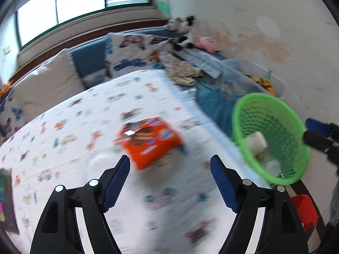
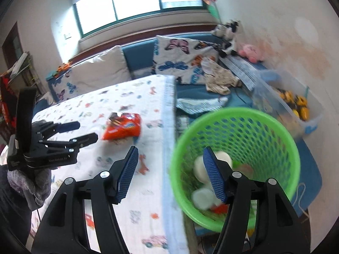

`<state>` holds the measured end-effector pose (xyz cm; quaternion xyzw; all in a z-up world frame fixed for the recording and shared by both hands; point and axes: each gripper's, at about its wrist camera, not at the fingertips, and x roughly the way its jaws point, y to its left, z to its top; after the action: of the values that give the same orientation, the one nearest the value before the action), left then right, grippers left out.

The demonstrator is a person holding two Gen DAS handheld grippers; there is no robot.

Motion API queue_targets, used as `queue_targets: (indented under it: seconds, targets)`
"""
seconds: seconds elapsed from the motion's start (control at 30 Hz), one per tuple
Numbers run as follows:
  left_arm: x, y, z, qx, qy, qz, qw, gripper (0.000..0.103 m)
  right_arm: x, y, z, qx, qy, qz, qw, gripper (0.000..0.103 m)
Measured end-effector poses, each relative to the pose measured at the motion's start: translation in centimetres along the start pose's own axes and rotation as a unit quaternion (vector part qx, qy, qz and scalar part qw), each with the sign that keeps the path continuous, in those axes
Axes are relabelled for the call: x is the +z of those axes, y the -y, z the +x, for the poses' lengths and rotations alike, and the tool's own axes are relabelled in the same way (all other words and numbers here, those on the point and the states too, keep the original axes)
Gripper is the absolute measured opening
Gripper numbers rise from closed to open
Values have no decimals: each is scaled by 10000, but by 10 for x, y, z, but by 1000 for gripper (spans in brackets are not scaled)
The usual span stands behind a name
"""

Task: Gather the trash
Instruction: 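Move the right tool to the orange wrapper while the left tool approaches the clear dish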

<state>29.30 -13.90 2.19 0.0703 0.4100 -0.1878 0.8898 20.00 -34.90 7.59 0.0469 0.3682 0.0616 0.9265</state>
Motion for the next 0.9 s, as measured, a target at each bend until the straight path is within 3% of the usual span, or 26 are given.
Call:
queue_targets:
  seconds: [0.27,0.5,0.9]
  targets:
    - [-25,-68,4,408,-189,-382,9983,84,39,-50,24,244,17,-438,9987,68]
    - [-49,-102,19,491,-410,-605,9961,85,64,-80,62,557,-196,-618,9963,79]
    - [-54,-110,45,288,-551,-539,9966,90,44,-90,163,798,-1062,-483,9900,85]
